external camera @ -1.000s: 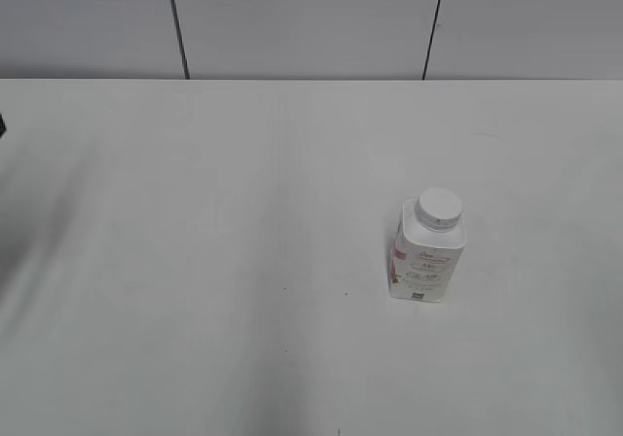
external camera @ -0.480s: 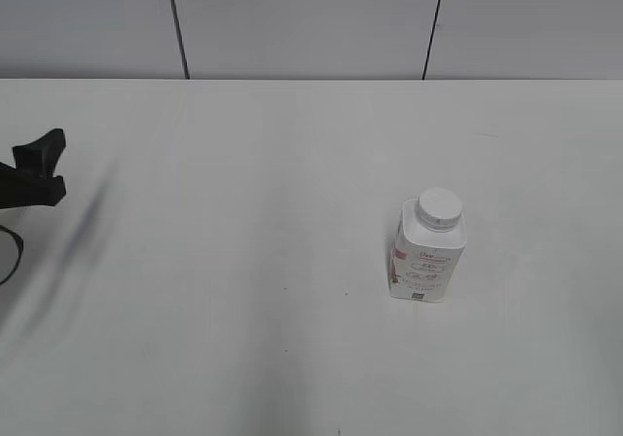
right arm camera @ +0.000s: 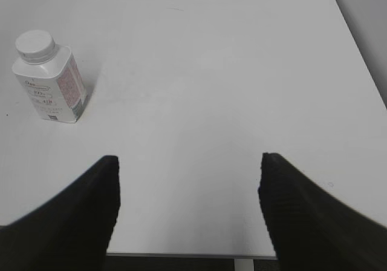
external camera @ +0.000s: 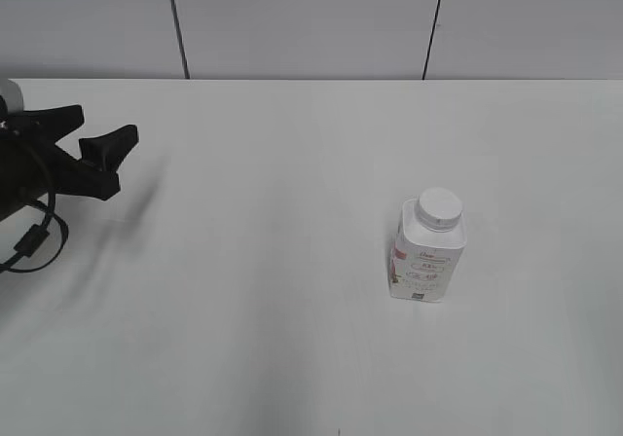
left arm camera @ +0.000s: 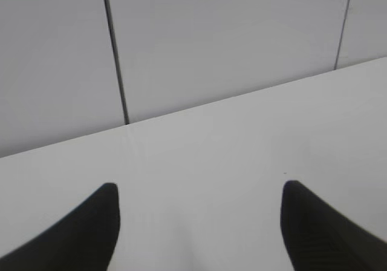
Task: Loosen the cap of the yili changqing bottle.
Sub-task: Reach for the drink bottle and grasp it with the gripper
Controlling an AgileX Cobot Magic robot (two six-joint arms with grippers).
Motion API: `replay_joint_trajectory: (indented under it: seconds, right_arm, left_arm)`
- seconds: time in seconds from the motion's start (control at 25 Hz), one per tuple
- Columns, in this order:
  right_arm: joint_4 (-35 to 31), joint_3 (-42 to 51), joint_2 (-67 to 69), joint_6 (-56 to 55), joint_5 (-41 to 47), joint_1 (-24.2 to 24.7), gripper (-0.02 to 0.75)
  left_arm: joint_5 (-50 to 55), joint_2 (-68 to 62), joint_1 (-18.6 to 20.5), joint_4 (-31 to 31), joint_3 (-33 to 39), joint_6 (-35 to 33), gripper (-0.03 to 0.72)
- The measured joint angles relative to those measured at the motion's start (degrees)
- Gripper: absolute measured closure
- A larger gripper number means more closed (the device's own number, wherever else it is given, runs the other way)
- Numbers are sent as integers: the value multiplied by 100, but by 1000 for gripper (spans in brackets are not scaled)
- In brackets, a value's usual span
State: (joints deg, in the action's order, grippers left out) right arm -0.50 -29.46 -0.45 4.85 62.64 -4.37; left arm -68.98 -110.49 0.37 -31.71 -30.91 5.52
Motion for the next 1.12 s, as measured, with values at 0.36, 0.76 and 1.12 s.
replay_joint_trajectory:
  seconds: [0.36, 0.76, 1.12]
  right_arm:
    - [0, 0, 0, 0, 0, 0, 171]
    - [0, 0, 0, 0, 0, 0, 171]
    - [0, 0, 0, 0, 0, 0, 171]
  left_arm:
    - [-7, -296, 0, -405, -377, 155, 183]
    - [-7, -301, 0, 414, -377, 155, 190]
    - [-7, -319, 0, -566, -424, 159, 197]
